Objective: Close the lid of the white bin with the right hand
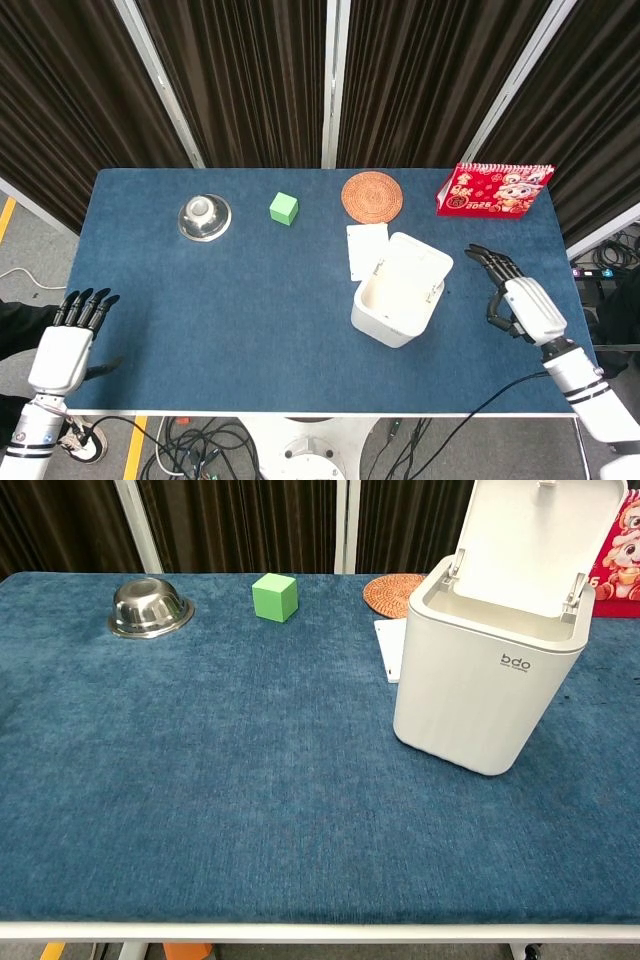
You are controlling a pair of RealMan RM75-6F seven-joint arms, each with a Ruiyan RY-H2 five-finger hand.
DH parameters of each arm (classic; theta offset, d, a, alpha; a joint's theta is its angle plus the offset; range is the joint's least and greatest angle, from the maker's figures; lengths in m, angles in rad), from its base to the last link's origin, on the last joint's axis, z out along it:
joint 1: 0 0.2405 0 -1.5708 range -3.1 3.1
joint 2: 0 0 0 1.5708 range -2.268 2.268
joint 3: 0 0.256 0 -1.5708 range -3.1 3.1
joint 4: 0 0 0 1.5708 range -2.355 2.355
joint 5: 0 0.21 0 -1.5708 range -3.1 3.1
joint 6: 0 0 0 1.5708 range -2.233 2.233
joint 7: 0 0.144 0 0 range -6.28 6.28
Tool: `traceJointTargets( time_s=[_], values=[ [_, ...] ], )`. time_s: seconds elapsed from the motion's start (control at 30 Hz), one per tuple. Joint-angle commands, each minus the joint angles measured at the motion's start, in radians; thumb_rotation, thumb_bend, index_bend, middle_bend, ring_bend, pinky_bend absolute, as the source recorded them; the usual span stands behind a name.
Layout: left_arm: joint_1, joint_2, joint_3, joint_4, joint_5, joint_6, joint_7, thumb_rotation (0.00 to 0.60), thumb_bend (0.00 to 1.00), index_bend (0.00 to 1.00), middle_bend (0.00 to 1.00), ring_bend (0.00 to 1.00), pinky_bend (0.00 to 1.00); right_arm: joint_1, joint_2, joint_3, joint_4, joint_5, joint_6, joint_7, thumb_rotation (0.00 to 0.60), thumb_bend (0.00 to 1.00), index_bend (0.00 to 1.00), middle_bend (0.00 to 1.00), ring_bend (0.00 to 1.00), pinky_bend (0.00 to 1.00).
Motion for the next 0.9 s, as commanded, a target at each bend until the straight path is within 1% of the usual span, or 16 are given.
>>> traceJointTargets(
  time_s=[0.03,0.27,0.57,0.73,0.9],
  values=[
    [0.000,0.000,0.000,0.000,-0.002,-0.001,0.001,0.600,0.00,0.14,0.09,0.04,0.08,0.029,-0.007,-0.008,0.009,-0.013,-0.028,0.038,0.600,1.00,0.00,0.00,0.00,0.00],
    [0.001,0.000,0.001,0.001,-0.004,0.001,-0.001,0.600,0.00,0.14,0.09,0.04,0.08,0.060,-0.023,-0.029,0.011,-0.054,-0.033,0.065,0.600,1.00,0.00,0.01,0.00,0.00],
    [0.003,-0.003,0.004,0.005,0.001,0.006,-0.003,0.600,0.00,0.14,0.09,0.04,0.08,0.053,-0.026,-0.074,-0.028,-0.117,0.012,-0.002,0.600,1.00,0.00,0.05,0.00,0.00],
    [0.004,-0.002,0.004,0.004,0.000,0.006,-0.003,0.600,0.00,0.14,0.09,0.04,0.08,0.054,-0.018,-0.096,-0.055,-0.151,0.016,-0.092,0.600,1.00,0.00,0.06,0.00,0.00],
    [0.004,-0.004,0.005,0.005,-0.002,0.004,-0.005,0.600,0.00,0.14,0.09,0.04,0.08,0.060,-0.012,-0.100,-0.091,-0.145,-0.012,-0.246,0.600,1.00,0.00,0.07,0.00,0.00]
  ],
)
